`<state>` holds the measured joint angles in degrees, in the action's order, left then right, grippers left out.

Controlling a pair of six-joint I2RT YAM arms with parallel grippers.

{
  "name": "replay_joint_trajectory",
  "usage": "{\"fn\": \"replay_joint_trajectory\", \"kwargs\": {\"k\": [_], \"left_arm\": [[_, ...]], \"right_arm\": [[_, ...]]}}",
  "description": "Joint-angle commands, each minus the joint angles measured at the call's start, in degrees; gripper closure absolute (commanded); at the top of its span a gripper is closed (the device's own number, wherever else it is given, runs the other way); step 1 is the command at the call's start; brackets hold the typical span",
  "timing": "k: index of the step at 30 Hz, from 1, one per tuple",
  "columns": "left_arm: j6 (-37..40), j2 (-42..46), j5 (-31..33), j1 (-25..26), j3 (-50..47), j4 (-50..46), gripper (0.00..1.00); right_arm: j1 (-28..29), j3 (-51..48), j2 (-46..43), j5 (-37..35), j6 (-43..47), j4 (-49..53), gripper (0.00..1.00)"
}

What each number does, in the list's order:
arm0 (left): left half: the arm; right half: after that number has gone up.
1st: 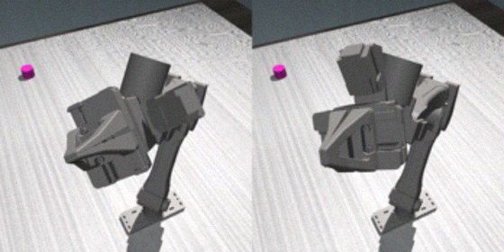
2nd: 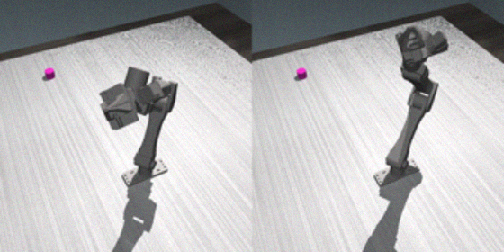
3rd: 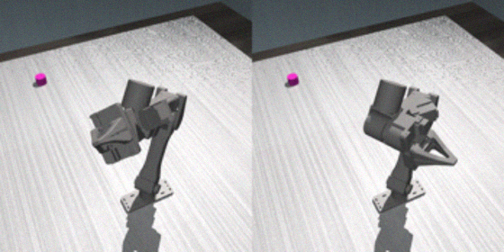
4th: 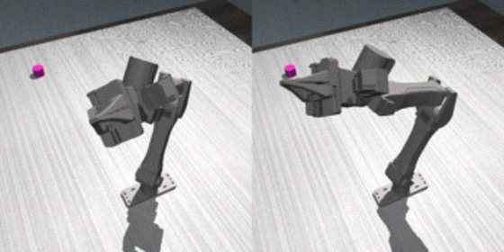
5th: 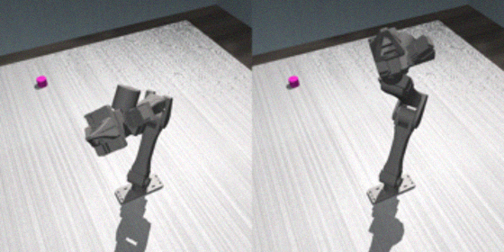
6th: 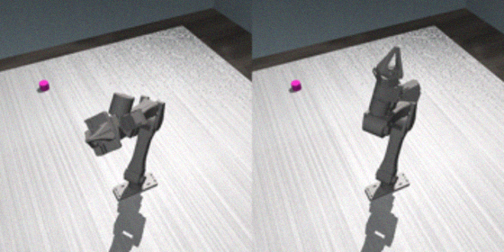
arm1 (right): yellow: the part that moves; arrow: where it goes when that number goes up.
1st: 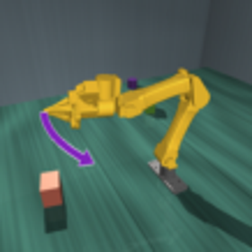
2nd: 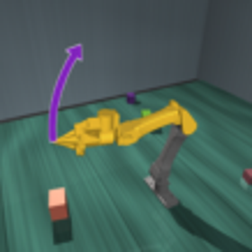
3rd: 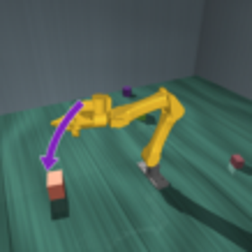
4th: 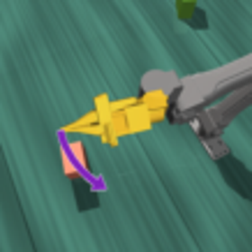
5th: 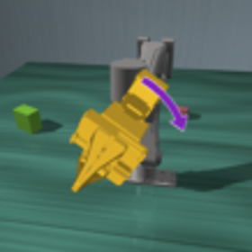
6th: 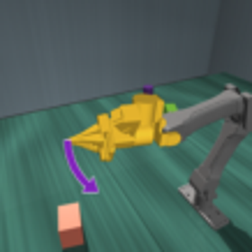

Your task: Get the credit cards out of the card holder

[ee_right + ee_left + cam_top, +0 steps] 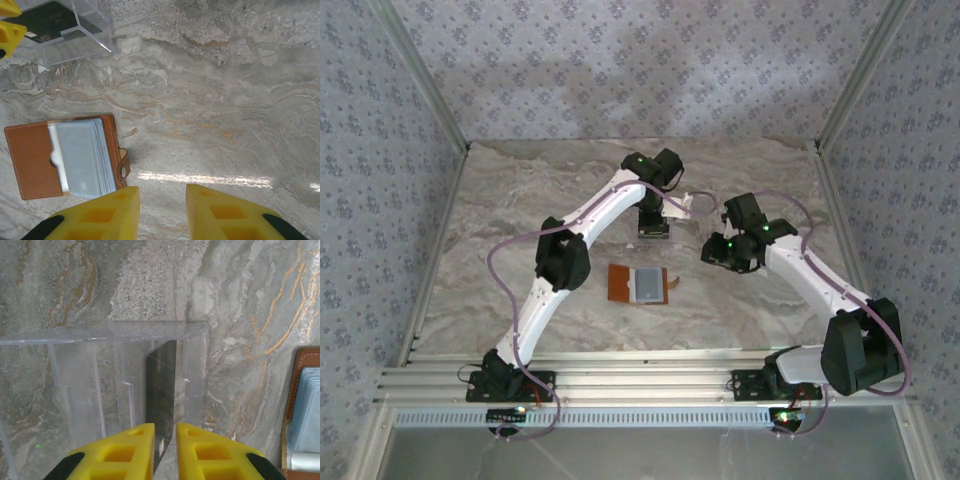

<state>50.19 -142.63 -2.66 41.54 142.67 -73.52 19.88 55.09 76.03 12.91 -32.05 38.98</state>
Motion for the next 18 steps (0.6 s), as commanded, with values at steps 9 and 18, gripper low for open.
{"fn": "replay_joint_trajectory", "kwargs": {"k": [9,18], "left_arm": [[-0.8,1.0,0.4,0.1,2.4,-1.5,0.68],[-8.2,4.8,0.1,-0.4,0.9,1.9,0.66]], "right_arm": [[-0.3,-0.2,-1.5,0.5,0.1,-0.2,0.68],[1.5,0.5,0.0,2.3,-0.3,-1.9,0.69]]}}
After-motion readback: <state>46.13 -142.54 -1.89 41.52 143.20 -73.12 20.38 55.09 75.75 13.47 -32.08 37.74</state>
